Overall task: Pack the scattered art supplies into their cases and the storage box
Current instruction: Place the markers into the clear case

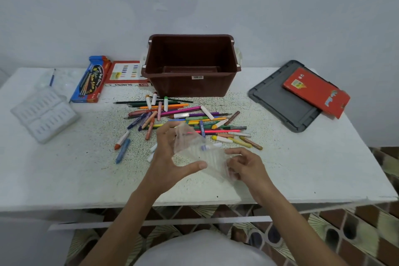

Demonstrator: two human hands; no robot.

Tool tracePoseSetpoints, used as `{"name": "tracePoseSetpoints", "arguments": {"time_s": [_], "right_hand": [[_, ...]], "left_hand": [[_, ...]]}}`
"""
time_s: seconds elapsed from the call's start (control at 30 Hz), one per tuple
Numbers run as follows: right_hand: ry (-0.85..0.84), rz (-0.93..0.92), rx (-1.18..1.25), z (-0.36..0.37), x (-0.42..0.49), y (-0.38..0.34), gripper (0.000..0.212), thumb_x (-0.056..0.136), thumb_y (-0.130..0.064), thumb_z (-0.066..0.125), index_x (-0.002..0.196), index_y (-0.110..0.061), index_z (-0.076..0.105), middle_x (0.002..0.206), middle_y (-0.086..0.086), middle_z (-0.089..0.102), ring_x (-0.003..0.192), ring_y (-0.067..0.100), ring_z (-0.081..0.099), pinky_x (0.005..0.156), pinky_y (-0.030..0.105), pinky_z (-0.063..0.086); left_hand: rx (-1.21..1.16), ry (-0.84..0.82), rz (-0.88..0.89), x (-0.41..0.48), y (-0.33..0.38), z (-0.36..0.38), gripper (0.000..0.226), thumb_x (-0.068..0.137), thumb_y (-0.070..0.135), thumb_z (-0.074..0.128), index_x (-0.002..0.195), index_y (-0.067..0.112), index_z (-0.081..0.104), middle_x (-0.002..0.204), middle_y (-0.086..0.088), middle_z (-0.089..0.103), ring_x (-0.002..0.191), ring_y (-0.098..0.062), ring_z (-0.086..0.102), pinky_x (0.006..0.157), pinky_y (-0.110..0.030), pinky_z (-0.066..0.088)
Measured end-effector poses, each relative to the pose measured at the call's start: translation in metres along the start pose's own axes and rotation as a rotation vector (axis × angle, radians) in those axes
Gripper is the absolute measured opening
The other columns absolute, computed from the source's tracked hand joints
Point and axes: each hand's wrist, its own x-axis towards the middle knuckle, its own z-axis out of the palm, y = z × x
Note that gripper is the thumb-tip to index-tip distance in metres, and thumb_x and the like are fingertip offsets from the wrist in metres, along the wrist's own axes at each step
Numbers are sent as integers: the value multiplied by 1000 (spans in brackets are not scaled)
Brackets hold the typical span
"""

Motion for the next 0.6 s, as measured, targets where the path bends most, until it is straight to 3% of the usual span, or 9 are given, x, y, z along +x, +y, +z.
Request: {"name": "tracePoseSetpoints", "arguments": {"time_s": [0.1,0.2,0.27,0.47,0.6], "right_hand": [[73,-76,-163,-14,5,5,15,91,-7,66,99,-19,66,77,15,70,58,14,58,57,31,47],[133,-147,-340,-24,10,9,12,89,-15,70,94,-25,66,75,4,72,59,15,62,61,34,52],[149,-200,-448,-27,14,13,15,89,-17,70,93,-31,64,77,-1,72,63,16,64,65,34,54],[172,-304,-602,-28,19,14,16,91,-14,68,102,-25,68,71,-3,64,66,8,59,62,19,44],[161,-385,-758,-24,22,15,18,89,-14,70,106,-17,70,74,2,61,67,11,56,64,26,43]], "left_hand": [[6,-23,-91,-8,-13,-8,81,65,49,86,123,32,32,127,7,60,121,-16,58,102,-38,47],[103,-69,-171,-16,-28,-14,83,58,58,84,118,32,34,121,21,61,116,-2,58,99,-23,46],[218,-101,-184,-20,-39,-18,83,56,64,82,117,33,35,120,24,57,114,2,56,97,-22,47],[557,-160,-81,-32,-67,-21,81,67,73,70,129,31,39,132,14,45,122,-4,42,101,-28,38],[674,-214,39,-33,-74,-20,69,80,57,65,138,29,41,140,14,40,131,-1,31,108,-29,28]]}}
